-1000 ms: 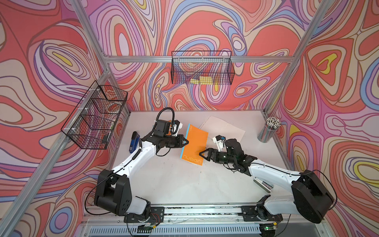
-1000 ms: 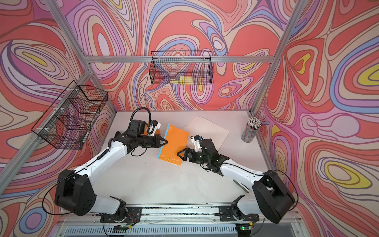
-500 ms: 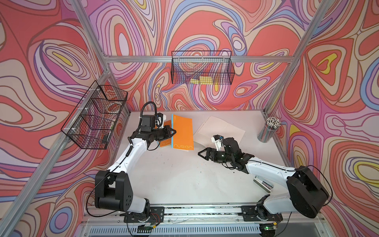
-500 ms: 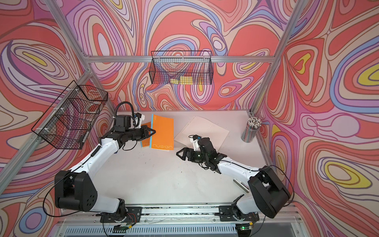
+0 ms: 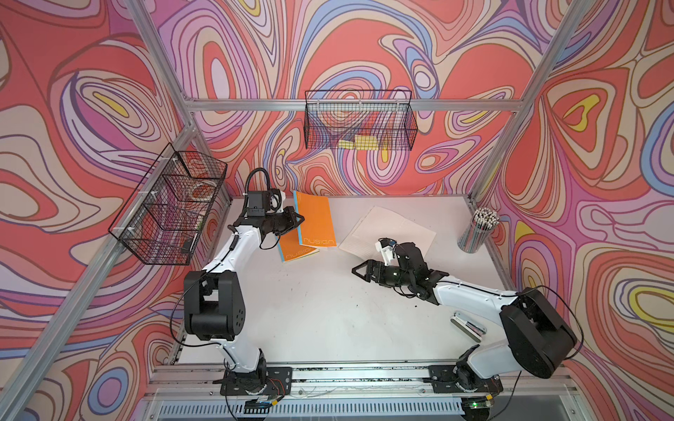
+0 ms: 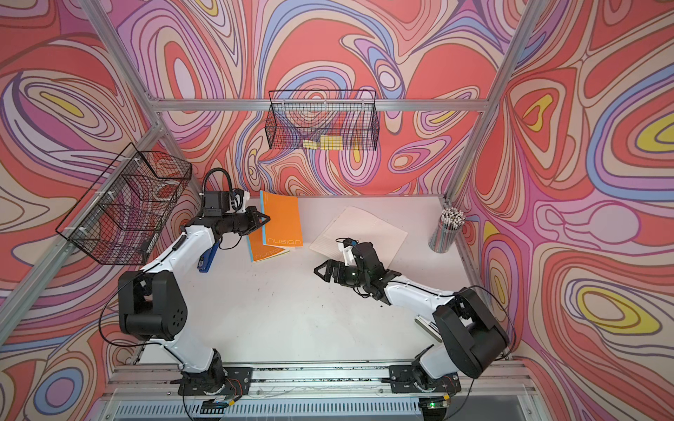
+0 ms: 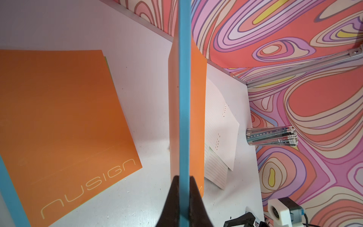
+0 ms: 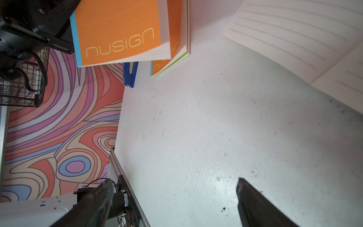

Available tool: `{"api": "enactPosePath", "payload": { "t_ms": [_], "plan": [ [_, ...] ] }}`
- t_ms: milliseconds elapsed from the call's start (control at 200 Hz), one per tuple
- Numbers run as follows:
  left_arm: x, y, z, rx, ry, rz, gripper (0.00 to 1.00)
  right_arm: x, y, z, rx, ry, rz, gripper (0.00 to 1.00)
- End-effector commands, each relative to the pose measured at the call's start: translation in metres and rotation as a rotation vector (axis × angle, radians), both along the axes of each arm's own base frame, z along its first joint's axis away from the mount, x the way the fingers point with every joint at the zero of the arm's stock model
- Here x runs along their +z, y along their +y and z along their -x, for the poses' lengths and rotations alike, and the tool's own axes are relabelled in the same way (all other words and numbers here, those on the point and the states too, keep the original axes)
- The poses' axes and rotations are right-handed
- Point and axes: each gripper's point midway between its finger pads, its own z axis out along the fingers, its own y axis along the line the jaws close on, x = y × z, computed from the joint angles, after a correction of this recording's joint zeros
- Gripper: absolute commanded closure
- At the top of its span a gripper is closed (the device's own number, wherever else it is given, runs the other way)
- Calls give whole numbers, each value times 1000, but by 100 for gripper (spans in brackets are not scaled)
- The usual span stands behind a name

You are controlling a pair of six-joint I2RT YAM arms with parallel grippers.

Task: Close the notebook
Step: Place the notebook at the notebook.

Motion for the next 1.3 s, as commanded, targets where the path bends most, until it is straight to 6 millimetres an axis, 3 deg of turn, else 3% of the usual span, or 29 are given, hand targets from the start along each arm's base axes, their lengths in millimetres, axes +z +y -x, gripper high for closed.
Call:
{"api": "enactPosePath", "payload": {
  "t_ms": [0, 466, 751, 1092, 1292],
  "plan": [
    [8, 8, -18, 21, -34, 9, 100, 11, 1, -16, 12, -34, -28, 2],
    [-23, 39, -41, 84, 28, 28, 100, 3, 10, -50, 40, -5, -62, 2],
    [-42, 56, -45, 117, 66, 31, 100, -14, 8, -51, 35, 29, -66, 2],
    [-84, 71, -44, 171, 143, -49, 100, -24, 6, -51, 37, 55, -68, 2],
    [-108, 84, -30, 210, 220, -137, 100, -26, 5, -51, 35, 60, -67, 2]
  ]
}}
